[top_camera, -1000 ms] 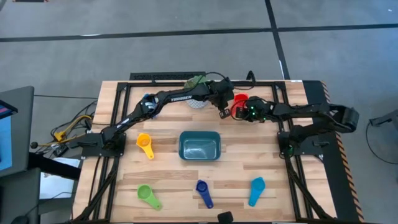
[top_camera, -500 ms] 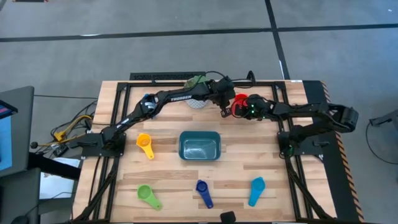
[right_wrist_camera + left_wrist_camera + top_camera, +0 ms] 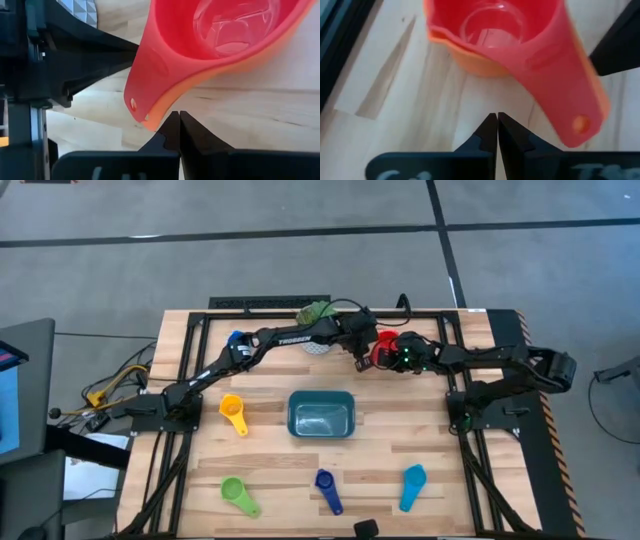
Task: Nest measuring cups in basket
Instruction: Stack the red measuring cup on top of the orange measuring cup, then stack the blue measuring cup on top of the red measuring cup
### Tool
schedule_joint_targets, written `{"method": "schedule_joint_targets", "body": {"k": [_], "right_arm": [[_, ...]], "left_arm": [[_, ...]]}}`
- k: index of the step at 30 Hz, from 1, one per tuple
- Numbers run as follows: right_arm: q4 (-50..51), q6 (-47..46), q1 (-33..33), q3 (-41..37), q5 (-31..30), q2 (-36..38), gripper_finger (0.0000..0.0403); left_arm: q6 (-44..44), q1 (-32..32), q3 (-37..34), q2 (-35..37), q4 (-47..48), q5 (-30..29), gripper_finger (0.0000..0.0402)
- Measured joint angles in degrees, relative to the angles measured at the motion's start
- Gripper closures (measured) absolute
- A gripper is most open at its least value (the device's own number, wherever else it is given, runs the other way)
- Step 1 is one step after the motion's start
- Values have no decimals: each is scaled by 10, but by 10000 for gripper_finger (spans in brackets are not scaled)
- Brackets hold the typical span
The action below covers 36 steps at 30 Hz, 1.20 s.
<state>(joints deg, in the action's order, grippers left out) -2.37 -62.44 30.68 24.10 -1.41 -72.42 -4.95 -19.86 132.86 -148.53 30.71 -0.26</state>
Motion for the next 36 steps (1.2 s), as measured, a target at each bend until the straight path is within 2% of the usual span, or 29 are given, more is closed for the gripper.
{"method": "schedule_joint_targets", "body": {"k": [6, 17, 23, 28, 36], "right_arm": [[-1, 15, 8, 0, 0, 0, 385], [-14, 25, 10, 0, 3, 0, 386], [-1, 10, 0, 0, 16, 7, 385], [39, -7, -18, 0, 15, 52, 379], [113, -5, -62, 0, -6, 188, 357]], "left_arm": [[2, 4, 0, 0, -2, 41, 400], [11, 7, 0, 0, 1, 50, 400], [11, 7, 19, 0, 67, 45, 400], [1, 8, 21, 16, 112, 26, 400], [42, 15, 22, 69, 163, 24, 400]]}}
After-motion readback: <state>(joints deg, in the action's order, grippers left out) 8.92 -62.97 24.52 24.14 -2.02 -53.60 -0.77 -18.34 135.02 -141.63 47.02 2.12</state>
